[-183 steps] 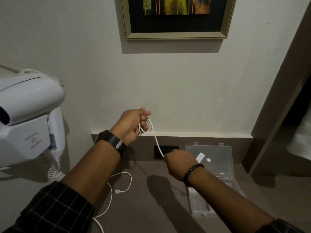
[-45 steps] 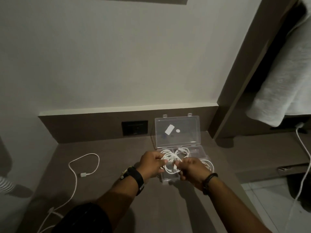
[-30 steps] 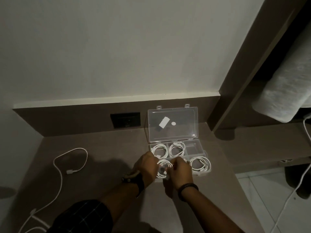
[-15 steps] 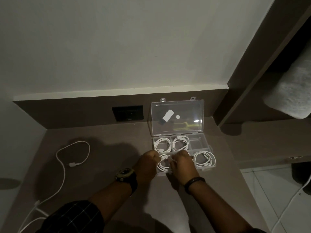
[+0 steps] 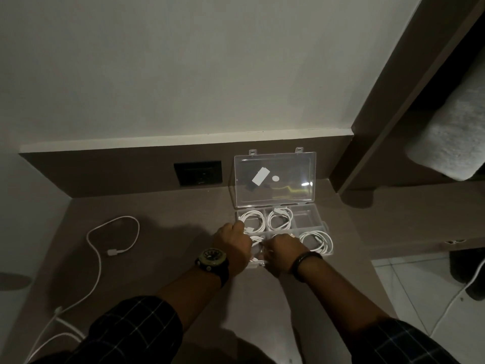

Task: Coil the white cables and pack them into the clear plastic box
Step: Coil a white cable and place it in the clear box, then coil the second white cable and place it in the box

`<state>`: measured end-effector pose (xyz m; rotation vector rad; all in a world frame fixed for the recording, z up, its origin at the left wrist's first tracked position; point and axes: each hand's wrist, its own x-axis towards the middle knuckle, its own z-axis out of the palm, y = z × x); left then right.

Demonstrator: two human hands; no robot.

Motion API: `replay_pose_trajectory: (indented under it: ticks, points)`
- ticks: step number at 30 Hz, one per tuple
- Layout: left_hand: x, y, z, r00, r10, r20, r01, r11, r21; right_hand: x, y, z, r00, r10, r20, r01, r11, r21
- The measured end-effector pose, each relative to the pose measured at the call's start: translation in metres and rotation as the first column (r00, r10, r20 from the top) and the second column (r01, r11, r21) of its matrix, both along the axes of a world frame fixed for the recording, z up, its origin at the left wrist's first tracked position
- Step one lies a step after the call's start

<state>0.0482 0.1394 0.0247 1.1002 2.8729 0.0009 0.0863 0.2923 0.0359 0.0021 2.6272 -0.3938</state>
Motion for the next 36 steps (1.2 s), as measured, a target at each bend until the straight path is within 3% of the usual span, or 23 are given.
replay_pose_trajectory:
  ticks: [3, 9, 12, 15, 18, 21, 26, 29, 32, 36]
  points:
    - [-0.006, 0.006, -0.010, 0.973, 0.142, 0.182, -0.125, 0.987, -0.105, -0.005, 0.006, 0.002, 0.997, -0.007, 0.079, 0.010, 0.999, -0.034]
    - [-0.014, 0.002, -0.015, 0.874, 0.218, 0.434, -0.237, 0.972, -0.011, -0.013, -0.004, 0.000, 0.995, -0.096, 0.027, 0.095, 0.995, 0.040]
    - [-0.015, -0.005, -0.006, 0.843, 0.157, 0.515, -0.208, 0.977, 0.043, -0.014, -0.008, 0.001, 0.996, -0.085, -0.024, 0.087, 0.991, 0.099]
    - [-0.005, -0.030, 0.006, 0.883, 0.047, 0.467, -0.206, 0.933, 0.296, -0.015, -0.007, 0.008, 0.996, -0.080, -0.023, 0.082, 0.995, 0.063]
    - [0.004, -0.066, 0.014, 0.920, 0.128, 0.371, -0.314, 0.806, 0.501, -0.017, -0.007, 0.018, 0.995, -0.089, -0.054, 0.091, 0.995, 0.040]
    - [0.013, -0.111, 0.019, 0.862, 0.295, 0.412, -0.466, 0.782, 0.414, -0.017, -0.026, 0.033, 0.983, -0.069, -0.173, 0.070, 0.998, 0.000]
    - [0.030, -0.202, 0.027, 0.808, 0.498, 0.316, -0.589, 0.703, 0.399, -0.016, -0.104, 0.042, 0.948, 0.005, -0.318, -0.093, 0.961, -0.260]
    - [0.035, -0.247, 0.041, 0.796, 0.552, 0.250, -0.602, 0.676, 0.424, -0.016, -0.161, 0.036, 0.959, 0.073, -0.274, -0.172, 0.918, -0.358]
    - [0.039, -0.275, 0.052, 0.779, 0.596, 0.195, -0.618, 0.679, 0.396, -0.012, -0.212, 0.025, 0.958, 0.227, -0.175, -0.277, 0.891, -0.360]
    - [0.045, -0.298, 0.060, 0.700, 0.672, 0.242, -0.707, 0.603, 0.370, 0.013, -0.271, 0.010, 0.887, 0.450, -0.105, -0.457, 0.821, -0.343]
